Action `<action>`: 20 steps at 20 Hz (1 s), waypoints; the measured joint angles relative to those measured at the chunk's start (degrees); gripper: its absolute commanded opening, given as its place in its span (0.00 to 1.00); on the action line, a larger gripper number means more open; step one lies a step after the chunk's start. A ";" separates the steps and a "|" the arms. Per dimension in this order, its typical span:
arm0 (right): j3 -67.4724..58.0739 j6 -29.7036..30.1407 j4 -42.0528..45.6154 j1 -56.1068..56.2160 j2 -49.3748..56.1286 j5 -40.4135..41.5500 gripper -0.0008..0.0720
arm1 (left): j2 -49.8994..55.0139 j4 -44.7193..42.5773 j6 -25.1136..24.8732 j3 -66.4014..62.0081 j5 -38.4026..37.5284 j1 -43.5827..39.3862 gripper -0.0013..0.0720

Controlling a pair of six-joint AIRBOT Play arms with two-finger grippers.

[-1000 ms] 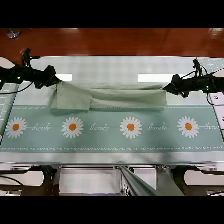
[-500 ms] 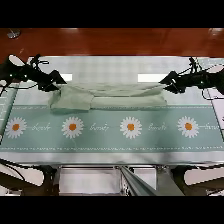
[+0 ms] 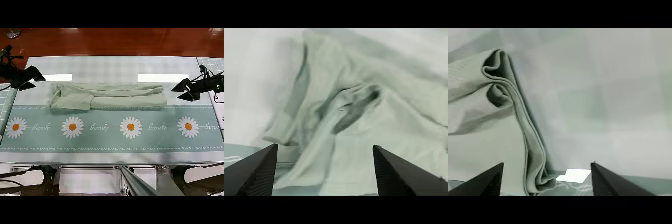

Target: Fold the shirts.

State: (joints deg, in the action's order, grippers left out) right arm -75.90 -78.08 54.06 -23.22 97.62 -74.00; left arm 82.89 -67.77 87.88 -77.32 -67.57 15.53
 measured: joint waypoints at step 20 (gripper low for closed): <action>-0.13 -1.05 3.61 12.70 -2.97 -3.19 0.04 | -8.28 15.28 -6.16 13.00 10.01 -24.06 0.06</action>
State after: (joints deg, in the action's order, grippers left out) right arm -76.03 -79.13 57.67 -10.52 94.65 -77.19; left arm 74.61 -52.49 81.71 -64.31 -57.56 -8.54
